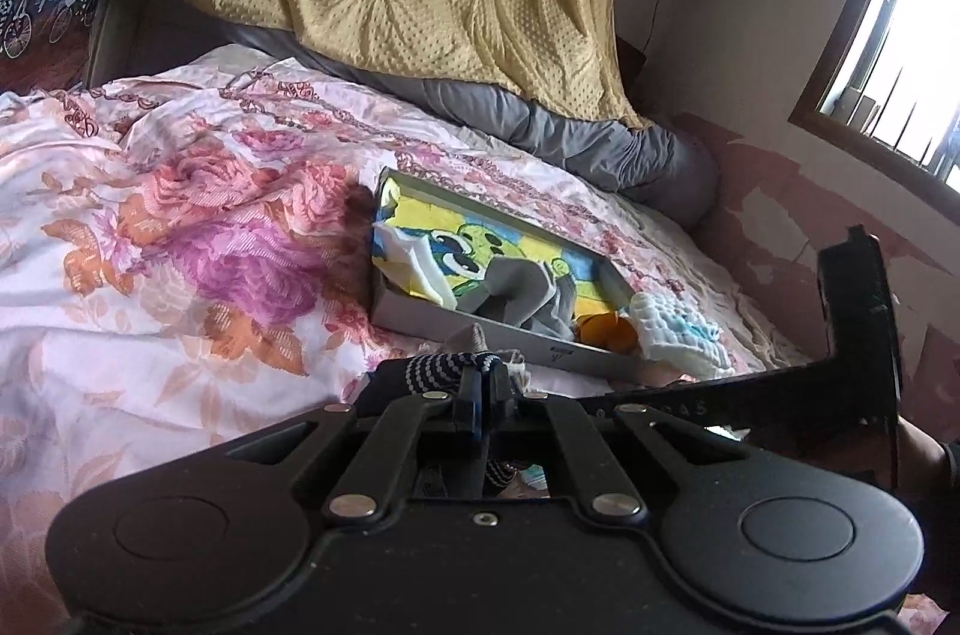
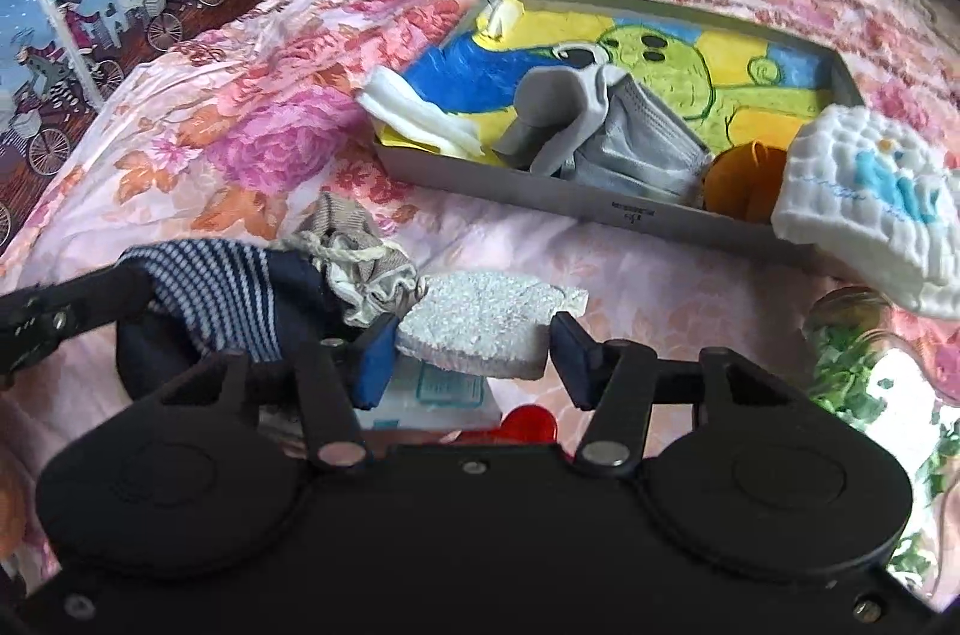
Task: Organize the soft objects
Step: 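Close the right tool on the white fuzzy cloth while the left tool lifts the striped sock, then carry the white fuzzy cloth over the tray with the right tool while the left tool carries the sock there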
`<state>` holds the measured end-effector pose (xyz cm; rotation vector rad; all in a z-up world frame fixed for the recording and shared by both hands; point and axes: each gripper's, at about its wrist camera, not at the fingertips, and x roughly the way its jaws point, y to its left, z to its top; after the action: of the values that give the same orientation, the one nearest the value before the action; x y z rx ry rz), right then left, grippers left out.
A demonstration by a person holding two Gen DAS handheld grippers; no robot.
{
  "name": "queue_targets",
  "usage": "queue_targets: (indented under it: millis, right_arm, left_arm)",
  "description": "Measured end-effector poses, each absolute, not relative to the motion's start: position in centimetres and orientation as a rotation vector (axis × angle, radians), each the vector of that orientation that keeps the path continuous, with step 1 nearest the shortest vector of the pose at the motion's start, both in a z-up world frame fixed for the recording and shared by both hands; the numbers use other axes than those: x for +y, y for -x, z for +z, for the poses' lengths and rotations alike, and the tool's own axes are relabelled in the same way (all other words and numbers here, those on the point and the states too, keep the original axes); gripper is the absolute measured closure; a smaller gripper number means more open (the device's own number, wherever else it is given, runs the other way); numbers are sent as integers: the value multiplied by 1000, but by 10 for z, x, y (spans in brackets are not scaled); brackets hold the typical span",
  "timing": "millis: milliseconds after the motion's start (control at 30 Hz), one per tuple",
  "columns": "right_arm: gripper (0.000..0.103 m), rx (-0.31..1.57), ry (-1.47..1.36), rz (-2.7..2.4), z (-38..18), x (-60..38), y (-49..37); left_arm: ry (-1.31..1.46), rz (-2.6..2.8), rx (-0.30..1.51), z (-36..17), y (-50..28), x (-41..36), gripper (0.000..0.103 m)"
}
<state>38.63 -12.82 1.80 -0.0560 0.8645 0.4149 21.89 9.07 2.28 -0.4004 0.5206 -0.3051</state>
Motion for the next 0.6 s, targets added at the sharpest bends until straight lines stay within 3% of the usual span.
queue_targets:
  millis: [600]
  right_arm:
    - [57, 700, 101, 483, 72, -158, -331]
  left_arm:
    - [468, -280, 400, 48, -210, 98, 102]
